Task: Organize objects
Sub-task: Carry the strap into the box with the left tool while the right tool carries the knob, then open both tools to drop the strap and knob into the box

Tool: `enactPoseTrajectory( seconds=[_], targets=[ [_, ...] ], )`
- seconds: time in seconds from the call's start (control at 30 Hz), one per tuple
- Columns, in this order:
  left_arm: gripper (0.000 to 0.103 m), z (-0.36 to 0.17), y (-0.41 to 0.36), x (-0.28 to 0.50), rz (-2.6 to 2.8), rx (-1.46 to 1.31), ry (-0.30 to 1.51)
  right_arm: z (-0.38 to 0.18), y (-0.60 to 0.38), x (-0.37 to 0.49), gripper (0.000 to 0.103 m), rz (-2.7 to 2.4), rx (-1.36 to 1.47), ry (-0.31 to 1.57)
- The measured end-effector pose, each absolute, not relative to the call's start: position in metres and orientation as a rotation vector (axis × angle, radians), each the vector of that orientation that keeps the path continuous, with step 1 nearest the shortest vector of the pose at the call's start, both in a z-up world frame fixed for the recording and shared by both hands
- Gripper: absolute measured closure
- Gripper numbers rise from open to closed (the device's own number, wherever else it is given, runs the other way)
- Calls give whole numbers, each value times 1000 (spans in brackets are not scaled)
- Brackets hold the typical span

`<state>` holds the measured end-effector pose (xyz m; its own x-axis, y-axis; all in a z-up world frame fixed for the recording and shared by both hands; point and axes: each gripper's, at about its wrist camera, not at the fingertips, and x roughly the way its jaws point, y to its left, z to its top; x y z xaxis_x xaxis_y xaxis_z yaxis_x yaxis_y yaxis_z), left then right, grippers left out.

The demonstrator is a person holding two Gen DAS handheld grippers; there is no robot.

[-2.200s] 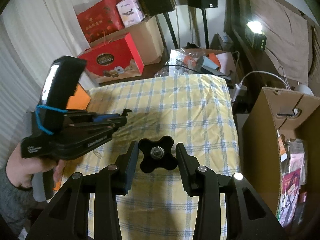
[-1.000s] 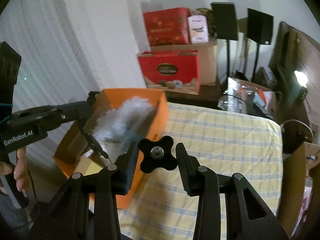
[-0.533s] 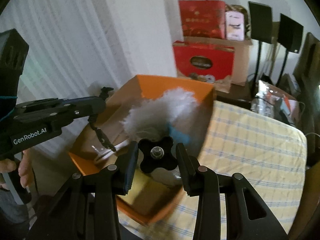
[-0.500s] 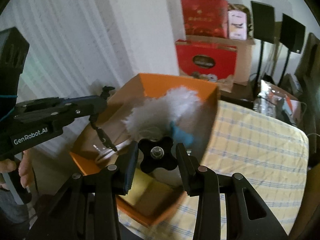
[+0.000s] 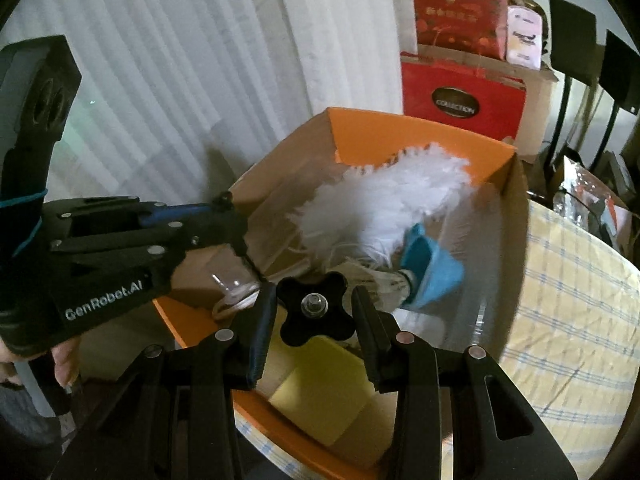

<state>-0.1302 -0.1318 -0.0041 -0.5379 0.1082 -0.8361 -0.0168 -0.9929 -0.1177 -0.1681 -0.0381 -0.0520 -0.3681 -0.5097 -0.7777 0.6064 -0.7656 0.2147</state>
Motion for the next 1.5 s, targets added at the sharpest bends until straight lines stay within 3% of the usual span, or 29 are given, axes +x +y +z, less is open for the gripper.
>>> enactPoseTrajectory(
  seconds=[0.07,0.17,0.27,0.53,0.63,0.77,0.9,1.13,1.17,1.2,1.5],
  targets=[
    [89,-3,-133,-130,2693,-1470,-148,-54,-46,-167,64,-2137,1165,154],
    [79,-1,-136,-130,2700,-1463,-171,-57,-56,-165,64,-2123,1164,168],
    [78,1,-140,-131,2705,-1459,-183,-59,-63,-163,64,-2112,1161,174],
    [58,0,-152,-129,2720,-1447,-247,-59,-69,-161,62,-2100,1150,170],
    [50,0,-157,-127,2730,-1444,-274,-59,-66,-162,53,-2110,1150,149],
    [47,0,-160,-125,2740,-1442,-289,-54,-56,-161,52,-2131,1146,128],
    [35,1,-161,-120,2746,-1419,-311,-44,-39,-160,48,-2178,1133,109],
    [29,2,-148,-113,2748,-1404,-281,-28,1,-155,38,-2297,1116,118],
    [24,3,-145,-112,2744,-1400,-279,-26,5,-155,37,-2310,1114,118],
    [19,4,-142,-111,2738,-1395,-278,-24,11,-154,35,-2330,1110,117],
    [10,17,-110,-98,2734,-1326,-227,-11,54,-144,14,-2419,1101,64]
  ],
)
